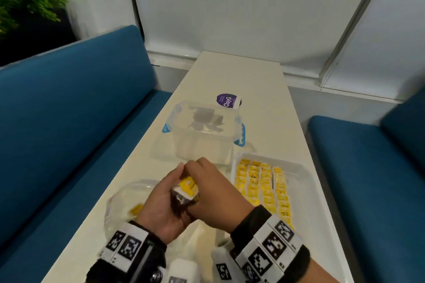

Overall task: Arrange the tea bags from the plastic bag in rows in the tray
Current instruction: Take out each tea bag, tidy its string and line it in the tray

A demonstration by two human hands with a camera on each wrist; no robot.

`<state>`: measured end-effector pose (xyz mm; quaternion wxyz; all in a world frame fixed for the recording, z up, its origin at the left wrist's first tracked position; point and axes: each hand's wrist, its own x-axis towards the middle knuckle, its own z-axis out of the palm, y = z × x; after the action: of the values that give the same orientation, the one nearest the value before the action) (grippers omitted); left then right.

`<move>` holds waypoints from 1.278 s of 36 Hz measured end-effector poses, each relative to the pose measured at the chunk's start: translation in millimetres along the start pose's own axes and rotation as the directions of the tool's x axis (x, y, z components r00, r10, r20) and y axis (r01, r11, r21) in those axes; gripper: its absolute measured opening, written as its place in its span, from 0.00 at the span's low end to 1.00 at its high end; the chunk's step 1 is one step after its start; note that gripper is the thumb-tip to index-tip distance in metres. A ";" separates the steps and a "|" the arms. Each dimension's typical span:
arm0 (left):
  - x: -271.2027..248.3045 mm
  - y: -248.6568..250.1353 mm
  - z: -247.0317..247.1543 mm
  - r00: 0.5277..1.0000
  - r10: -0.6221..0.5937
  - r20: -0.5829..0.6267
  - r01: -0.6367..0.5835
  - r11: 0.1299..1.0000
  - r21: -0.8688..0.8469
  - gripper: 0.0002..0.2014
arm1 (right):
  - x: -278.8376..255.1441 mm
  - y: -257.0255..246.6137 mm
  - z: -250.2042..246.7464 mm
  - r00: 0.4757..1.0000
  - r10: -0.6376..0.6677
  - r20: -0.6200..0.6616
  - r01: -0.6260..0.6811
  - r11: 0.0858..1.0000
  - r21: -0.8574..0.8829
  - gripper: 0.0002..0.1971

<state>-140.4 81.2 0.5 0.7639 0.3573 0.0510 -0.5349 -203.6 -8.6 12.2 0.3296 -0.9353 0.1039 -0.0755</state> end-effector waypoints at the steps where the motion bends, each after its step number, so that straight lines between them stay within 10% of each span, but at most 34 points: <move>1: 4.2 -3.6 3.6 1.000 -0.002 0.016 0.002 1.000 -0.008 0.15 | -3.7 5.6 -4.5 1.000 0.016 0.006 -0.016 0.999 0.036 0.25; 6: 28.8 -22.5 12.9 0.983 -0.105 0.151 0.114 0.992 -0.051 0.32 | -25.6 34.4 -32.6 0.994 0.108 -0.011 -0.102 0.960 0.261 0.33; 13: 51.9 -46.8 34.2 0.977 -0.161 0.143 0.149 0.985 0.089 0.19 | -56.6 70.3 -56.1 0.935 0.289 -0.207 -0.136 0.829 0.542 0.22; 17: 56.2 -60.8 44.2 0.977 -0.103 0.185 0.064 0.977 0.206 0.18 | -67.2 78.9 -57.0 0.831 0.405 -0.381 -0.180 0.844 0.505 0.15; 30: 66.0 -93.3 58.4 0.982 0.118 0.149 -0.168 0.903 0.395 0.17 | -79.6 99.9 -52.4 0.752 0.513 -0.415 -0.239 0.798 0.554 0.07; 46: 62.1 -111.8 67.2 0.988 -0.051 0.148 -0.036 0.849 0.527 0.24 | -96.7 118.1 -77.1 0.792 0.497 -0.356 -0.123 0.700 0.704 0.07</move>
<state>-230.1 -26.9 -33.3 0.6358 0.5102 -0.1566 -0.5576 -330.4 -121.2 -10.0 0.5985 -0.6718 0.3191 -0.2977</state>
